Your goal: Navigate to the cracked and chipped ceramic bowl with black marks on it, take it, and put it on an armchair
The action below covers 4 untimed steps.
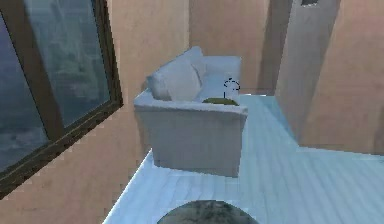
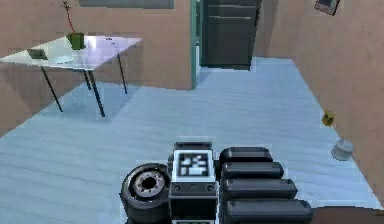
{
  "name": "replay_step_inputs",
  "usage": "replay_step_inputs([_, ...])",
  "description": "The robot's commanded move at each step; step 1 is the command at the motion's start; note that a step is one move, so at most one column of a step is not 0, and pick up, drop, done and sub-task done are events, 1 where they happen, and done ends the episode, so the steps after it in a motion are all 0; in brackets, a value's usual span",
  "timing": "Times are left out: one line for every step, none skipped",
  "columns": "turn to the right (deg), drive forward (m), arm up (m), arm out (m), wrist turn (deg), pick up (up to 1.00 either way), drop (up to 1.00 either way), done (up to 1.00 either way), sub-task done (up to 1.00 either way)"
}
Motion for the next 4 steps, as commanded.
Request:
replay_step_inputs([-45.0,0.0,0.0,0.0,0.0,0.0,0.0,0.0,0.0])
replay_step_inputs([-39.0,0.0,0.0,0.0,0.0,0.0,0.0,0.0,0.0])
replay_step_inputs([0.0,0.35,0.0,0.0,0.0,0.0,0.0,0.0,0.0])
replay_step_inputs([-39.0,0.0,0.0,0.0,0.0,0.0,0.0,0.0,0.0])
